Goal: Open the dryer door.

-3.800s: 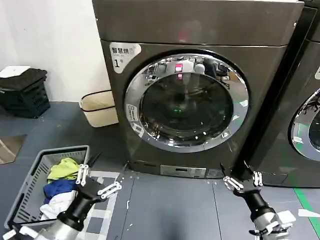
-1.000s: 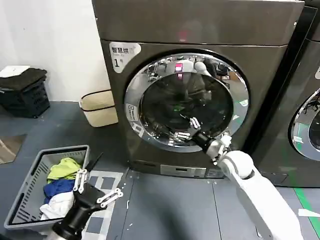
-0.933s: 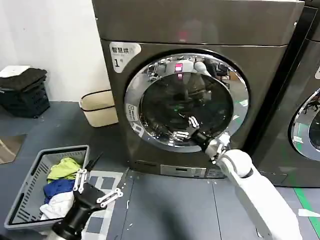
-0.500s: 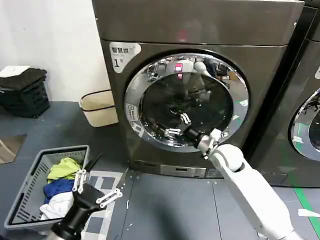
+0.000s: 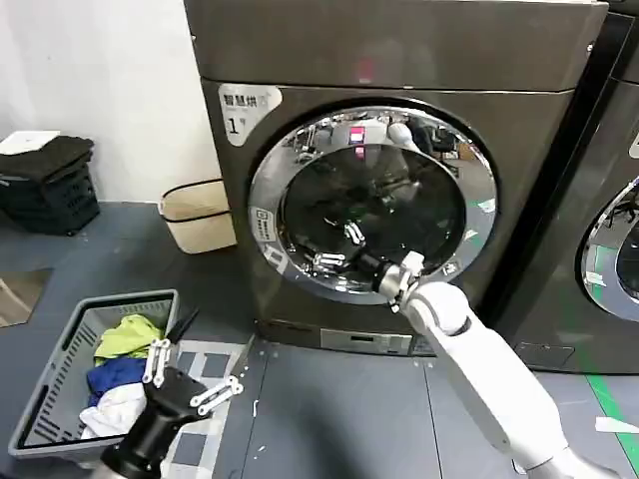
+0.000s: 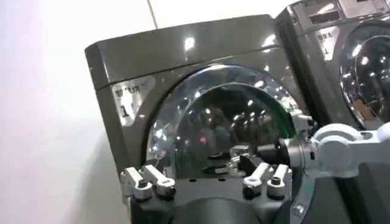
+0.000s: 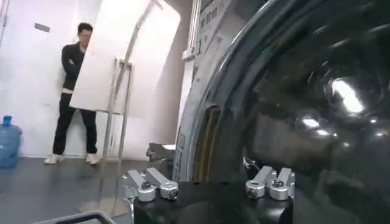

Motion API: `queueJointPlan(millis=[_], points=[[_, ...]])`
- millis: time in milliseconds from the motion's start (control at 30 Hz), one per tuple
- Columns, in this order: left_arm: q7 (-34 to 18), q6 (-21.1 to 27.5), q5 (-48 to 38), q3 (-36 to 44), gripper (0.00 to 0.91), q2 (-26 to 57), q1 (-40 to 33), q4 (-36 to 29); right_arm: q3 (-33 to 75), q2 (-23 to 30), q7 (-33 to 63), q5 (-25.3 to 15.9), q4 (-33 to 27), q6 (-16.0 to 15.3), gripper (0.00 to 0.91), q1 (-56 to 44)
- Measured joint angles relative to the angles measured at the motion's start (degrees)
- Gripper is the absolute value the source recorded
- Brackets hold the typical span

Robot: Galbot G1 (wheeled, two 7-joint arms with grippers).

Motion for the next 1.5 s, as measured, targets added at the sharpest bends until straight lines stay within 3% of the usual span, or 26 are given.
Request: queueJointPlan(millis=[1033,1500], points=[[0.07,-0.4,-0.01,-0.82,0.907,-0.75,0.71,-0.64,-3.72,6.85,-0.46,-2.2,-7.37,0.0,0.907,4.33],[0.47,-0.43,-0.12,-1.0,0.907,-0.84,0.8,-0.44,-5.83,7.46,-2.87,0.61,-9.23,1.11,0.907,6.24]])
